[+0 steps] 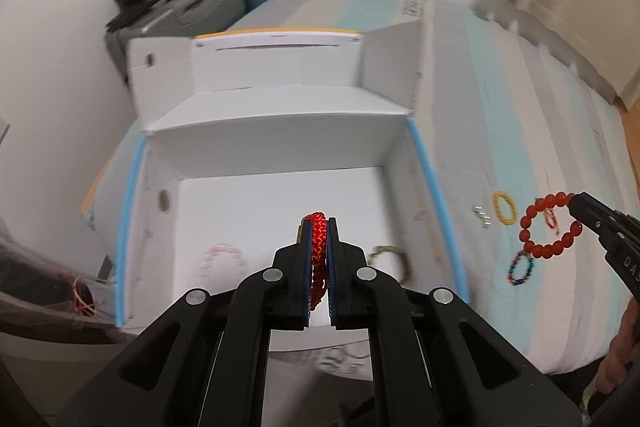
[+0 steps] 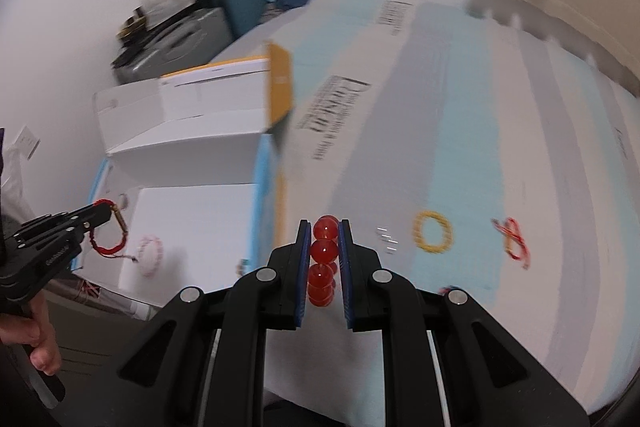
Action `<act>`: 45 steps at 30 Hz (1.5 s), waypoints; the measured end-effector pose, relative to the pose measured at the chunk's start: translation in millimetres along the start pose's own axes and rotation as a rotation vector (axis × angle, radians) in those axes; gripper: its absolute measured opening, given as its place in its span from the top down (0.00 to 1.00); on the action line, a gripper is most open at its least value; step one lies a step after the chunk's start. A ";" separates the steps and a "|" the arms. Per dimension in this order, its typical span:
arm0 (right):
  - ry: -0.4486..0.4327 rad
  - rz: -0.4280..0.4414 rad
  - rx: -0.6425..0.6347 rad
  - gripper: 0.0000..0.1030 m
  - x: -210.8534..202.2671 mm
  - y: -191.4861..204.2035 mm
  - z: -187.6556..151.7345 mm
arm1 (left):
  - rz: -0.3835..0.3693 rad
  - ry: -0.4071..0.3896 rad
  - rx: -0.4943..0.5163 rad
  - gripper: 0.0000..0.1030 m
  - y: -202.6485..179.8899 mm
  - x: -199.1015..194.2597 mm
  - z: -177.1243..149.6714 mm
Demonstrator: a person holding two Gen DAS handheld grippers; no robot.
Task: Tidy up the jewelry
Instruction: 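Carry both red bracelets into the white box and open both tools, then withdraw both tools from the box back over the bed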
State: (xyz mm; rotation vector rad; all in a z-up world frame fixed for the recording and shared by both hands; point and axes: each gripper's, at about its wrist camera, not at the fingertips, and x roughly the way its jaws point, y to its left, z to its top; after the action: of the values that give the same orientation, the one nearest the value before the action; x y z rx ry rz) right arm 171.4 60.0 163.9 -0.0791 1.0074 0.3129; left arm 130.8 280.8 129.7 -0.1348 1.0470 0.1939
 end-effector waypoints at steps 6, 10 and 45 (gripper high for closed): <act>0.021 0.053 -0.082 0.88 22.3 65.0 5.1 | 0.033 0.036 -0.063 0.95 54.1 12.0 -9.2; 0.062 0.071 -0.115 0.88 45.4 95.5 0.4 | 0.053 0.069 -0.079 0.95 77.9 27.8 -17.2; 0.217 0.069 -0.150 0.53 124.2 124.4 -34.2 | 0.094 0.212 -0.077 0.86 105.9 96.6 -43.9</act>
State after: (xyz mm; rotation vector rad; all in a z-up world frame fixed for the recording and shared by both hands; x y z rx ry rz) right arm 168.1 198.8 50.8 -0.2178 1.2024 0.4501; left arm 117.0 384.3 22.2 -0.1790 1.2590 0.3105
